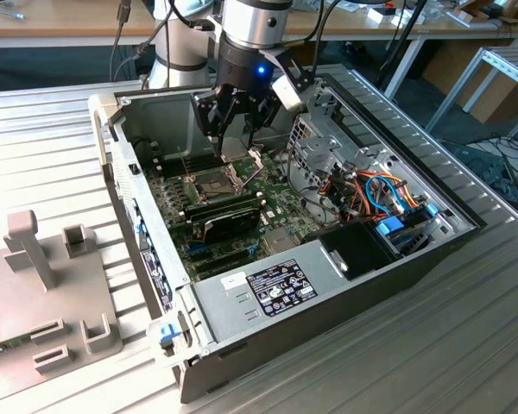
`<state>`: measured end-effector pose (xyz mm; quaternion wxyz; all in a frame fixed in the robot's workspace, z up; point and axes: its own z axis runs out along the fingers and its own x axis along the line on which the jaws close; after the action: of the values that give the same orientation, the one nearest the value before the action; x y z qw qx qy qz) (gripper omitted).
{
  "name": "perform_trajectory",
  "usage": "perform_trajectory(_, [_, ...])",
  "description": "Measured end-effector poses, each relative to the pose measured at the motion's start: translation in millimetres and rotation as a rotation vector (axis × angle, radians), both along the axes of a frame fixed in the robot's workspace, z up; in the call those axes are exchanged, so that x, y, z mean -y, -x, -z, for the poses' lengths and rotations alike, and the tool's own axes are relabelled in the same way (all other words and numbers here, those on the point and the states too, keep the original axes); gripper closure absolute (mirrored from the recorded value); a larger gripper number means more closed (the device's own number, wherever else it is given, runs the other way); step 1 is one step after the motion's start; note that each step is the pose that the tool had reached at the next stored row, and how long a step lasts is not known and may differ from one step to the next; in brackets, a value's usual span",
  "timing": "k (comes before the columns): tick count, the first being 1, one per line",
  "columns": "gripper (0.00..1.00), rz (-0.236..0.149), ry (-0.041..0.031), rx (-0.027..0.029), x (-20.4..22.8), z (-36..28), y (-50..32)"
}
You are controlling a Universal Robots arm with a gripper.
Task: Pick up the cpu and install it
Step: 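Pick up the cpu and move it towards the insertion slot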
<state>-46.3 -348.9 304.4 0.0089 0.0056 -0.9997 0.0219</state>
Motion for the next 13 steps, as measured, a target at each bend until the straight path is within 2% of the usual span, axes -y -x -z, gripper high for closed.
perform_trajectory(3, [0.45, 0.000, -0.0018, 0.0000, -6.3, 3.7, 0.6])
perform_trajectory(10, [0.45, 0.000, -0.0033, 0.0000, -11.0, 7.5, 4.9])
perform_trajectory(13, [0.45, 0.000, -0.0061, 0.0000, -15.2, 9.7, 4.9])
